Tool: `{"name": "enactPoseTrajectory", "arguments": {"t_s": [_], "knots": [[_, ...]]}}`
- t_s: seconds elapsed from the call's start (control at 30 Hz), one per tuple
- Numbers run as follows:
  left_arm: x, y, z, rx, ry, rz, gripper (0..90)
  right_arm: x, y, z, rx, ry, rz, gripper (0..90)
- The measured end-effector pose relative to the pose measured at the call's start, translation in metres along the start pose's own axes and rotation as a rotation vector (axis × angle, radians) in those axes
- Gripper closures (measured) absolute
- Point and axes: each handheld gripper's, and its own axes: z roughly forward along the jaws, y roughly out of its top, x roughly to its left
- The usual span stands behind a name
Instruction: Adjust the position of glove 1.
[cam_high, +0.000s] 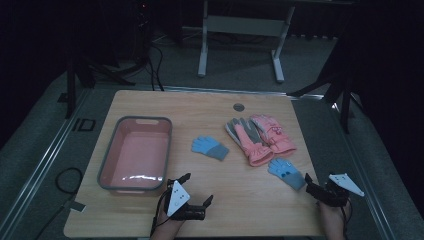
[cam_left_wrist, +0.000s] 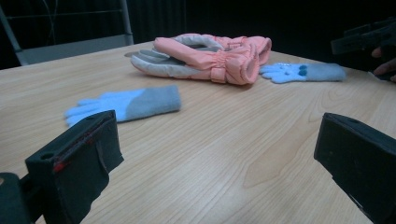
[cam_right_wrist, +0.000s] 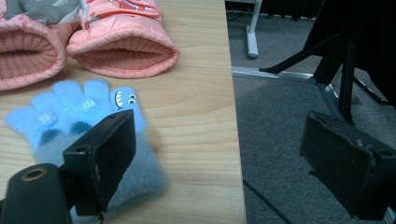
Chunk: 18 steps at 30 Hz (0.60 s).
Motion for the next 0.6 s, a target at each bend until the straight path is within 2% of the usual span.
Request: {"name": "enactPoseTrajectory", "arguments": {"t_s": [0.13,0.2,0.27,0.33,0.4,0.47,0.53,0.6], "knots": [[0.000,0.000,0.000,-0.007,0.003,-0.002,0.7,0.000,0.001,0.000,0.010,-0.002,-0.002,10.5],[0.000,-0.001,-0.001,-0.016,0.006,-0.007,0.7,-0.002,0.002,-0.001,0.034,0.037,0.003,10.5],[0.000,-0.001,-0.001,-0.017,0.005,-0.008,0.7,-0.003,0.006,-0.001,0.061,0.041,-0.011,10.5],[0.000,-0.001,-0.002,-0.034,0.021,-0.012,0.7,-0.004,0.008,-0.002,0.071,0.051,-0.008,10.5],[-0.001,-0.001,-0.002,-0.040,0.022,-0.010,0.7,-0.011,0.020,-0.005,0.075,0.080,0.020,10.5],[0.000,-0.001,-0.002,-0.040,0.021,-0.015,0.7,-0.014,0.028,-0.008,0.064,0.076,0.013,10.5],[0.000,-0.002,-0.002,-0.043,0.021,-0.022,0.7,-0.014,0.040,-0.011,0.057,0.061,-0.015,10.6],[0.000,-0.001,-0.002,-0.039,0.017,-0.014,0.7,-0.014,0.052,-0.015,0.046,0.061,-0.020,13.9]]}}
